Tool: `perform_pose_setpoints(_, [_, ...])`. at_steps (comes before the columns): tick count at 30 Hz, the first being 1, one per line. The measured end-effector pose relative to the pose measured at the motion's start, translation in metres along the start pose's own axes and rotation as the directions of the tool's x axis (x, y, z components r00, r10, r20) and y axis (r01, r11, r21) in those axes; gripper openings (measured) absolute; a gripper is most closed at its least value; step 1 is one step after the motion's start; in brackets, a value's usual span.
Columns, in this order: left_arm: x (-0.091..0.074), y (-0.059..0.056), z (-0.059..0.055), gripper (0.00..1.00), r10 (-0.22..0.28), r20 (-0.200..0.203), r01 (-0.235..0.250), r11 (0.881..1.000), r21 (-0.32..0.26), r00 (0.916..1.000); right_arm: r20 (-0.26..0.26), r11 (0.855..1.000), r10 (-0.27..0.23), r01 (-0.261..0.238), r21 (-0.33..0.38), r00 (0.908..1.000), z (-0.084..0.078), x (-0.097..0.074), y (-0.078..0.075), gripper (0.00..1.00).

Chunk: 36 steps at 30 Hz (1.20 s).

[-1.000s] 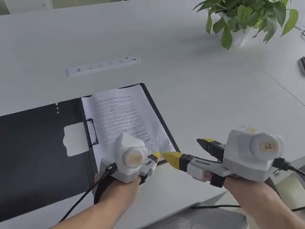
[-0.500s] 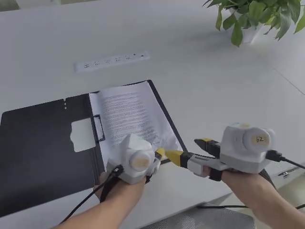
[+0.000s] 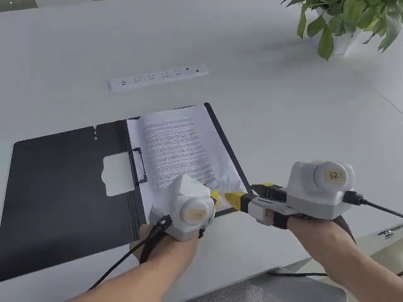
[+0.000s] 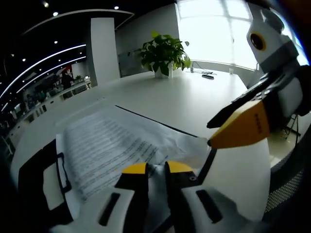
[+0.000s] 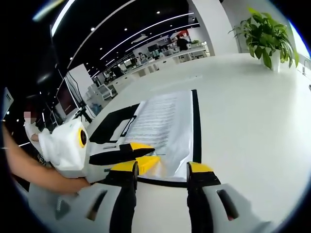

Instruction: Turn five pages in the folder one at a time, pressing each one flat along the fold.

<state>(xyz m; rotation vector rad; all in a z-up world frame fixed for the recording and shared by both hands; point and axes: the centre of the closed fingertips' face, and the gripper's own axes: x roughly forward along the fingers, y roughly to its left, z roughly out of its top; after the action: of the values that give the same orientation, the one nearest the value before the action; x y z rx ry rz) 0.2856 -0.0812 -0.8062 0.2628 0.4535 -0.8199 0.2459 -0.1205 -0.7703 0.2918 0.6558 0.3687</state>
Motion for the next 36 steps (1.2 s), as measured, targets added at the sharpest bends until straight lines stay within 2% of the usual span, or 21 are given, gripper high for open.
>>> perform_pose_setpoints(5, [0.000,0.001,0.000,0.11,0.002,-0.002,-0.002,1.000,0.001,1.0000,-0.038,1.000,-0.016,0.017,0.023,0.9992,-0.007,0.009,-0.006,0.31])
perform_pose_setpoints(17, [0.001,0.002,0.000,0.08,0.010,-0.004,-0.010,1.000,-0.001,0.9999,-0.074,0.998,-0.029,0.032,0.047,0.9968,-0.015,0.017,-0.013,0.21])
perform_pose_setpoints(26, [0.001,0.003,0.000,0.07,0.010,-0.005,-0.010,1.000,-0.005,0.9999,-0.079,0.996,-0.050,0.056,0.073,0.9956,-0.016,0.019,-0.019,0.10])
perform_pose_setpoints(32, [0.001,0.003,0.000,0.07,0.011,-0.005,-0.011,1.000,-0.011,0.9999,-0.083,0.995,-0.071,0.076,0.061,0.9940,-0.016,0.018,-0.023,0.01])
perform_pose_setpoints(36, [0.001,0.003,0.000,0.07,0.010,-0.006,-0.010,1.000,-0.019,0.9999,-0.078,0.995,-0.069,0.075,0.067,0.9945,-0.016,0.016,-0.022,0.00])
